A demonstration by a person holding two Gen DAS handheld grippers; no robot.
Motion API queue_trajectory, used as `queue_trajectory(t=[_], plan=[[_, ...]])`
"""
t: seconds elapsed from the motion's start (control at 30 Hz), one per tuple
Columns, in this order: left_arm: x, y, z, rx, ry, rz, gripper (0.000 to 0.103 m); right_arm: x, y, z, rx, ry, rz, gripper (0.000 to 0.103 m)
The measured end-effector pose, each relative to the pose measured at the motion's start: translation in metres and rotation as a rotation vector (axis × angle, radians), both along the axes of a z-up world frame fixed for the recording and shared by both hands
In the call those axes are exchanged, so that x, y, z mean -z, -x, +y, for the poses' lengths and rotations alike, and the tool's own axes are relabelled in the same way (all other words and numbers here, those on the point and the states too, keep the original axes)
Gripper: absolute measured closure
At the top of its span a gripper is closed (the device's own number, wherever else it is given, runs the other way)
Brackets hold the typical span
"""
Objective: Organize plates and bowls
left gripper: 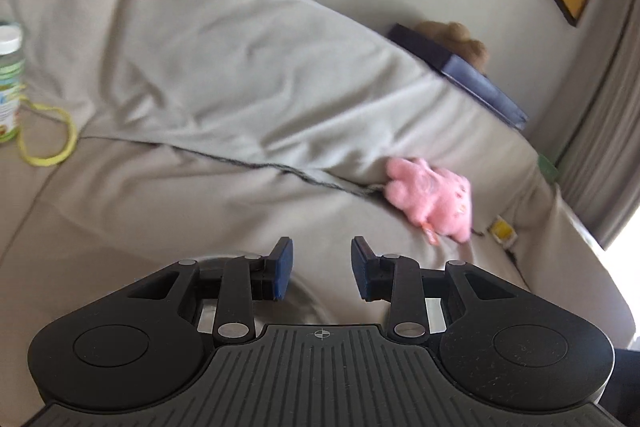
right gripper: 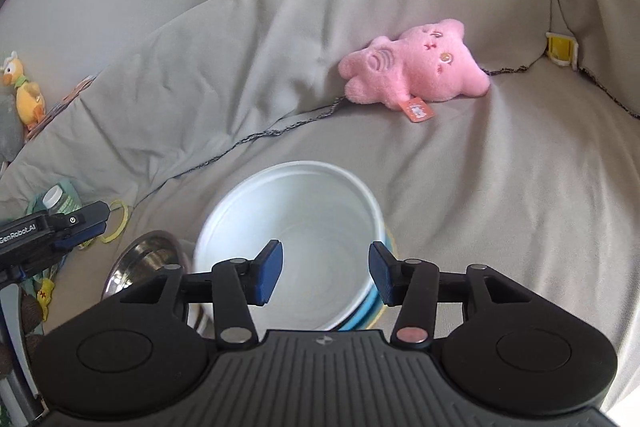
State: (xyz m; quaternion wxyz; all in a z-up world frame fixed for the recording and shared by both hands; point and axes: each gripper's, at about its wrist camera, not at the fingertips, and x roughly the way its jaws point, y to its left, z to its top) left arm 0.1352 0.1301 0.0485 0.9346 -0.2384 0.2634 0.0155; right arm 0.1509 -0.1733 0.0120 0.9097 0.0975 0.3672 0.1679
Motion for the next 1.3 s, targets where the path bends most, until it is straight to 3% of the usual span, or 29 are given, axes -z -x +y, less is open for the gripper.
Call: queue_trajectory(t=[0.17, 0.3, 0.53, 0.63, 0.8, 1.03, 1.3], plan=[[0.016, 0.013, 0.064, -0.03, 0.085, 0.132, 0.068, 0.011, 0.011, 0.061, -0.068, -0.044, 0.075, 0.048], [0.038, 0.025, 0.08, -0.015, 0.079, 0.219, 0.068, 0.034, 0.032, 0.117, -0.079, -0.085, 0.137, 0.046], [0.066, 0.023, 0.077, -0.046, -0.012, 0.311, 0.064, 0.061, 0.041, 0.152, -0.071, -0.064, 0.207, 0.046], [0.073, 0.017, 0.074, -0.026, -0.01, 0.333, 0.064, 0.077, 0.034, 0.153, -0.06, -0.114, 0.271, 0.046], [0.081, 0.013, 0.07, -0.01, -0.023, 0.347, 0.062, 0.082, 0.033, 0.154, -0.047, -0.152, 0.283, 0.044], [0.092, 0.005, 0.077, -0.013, 0.064, 0.378, 0.061, 0.095, 0.02, 0.16, -0.049, -0.243, 0.366, 0.037], [0.09, -0.006, 0.077, -0.02, 0.086, 0.355, 0.051, 0.095, 0.006, 0.171, -0.028, -0.216, 0.358, 0.037]])
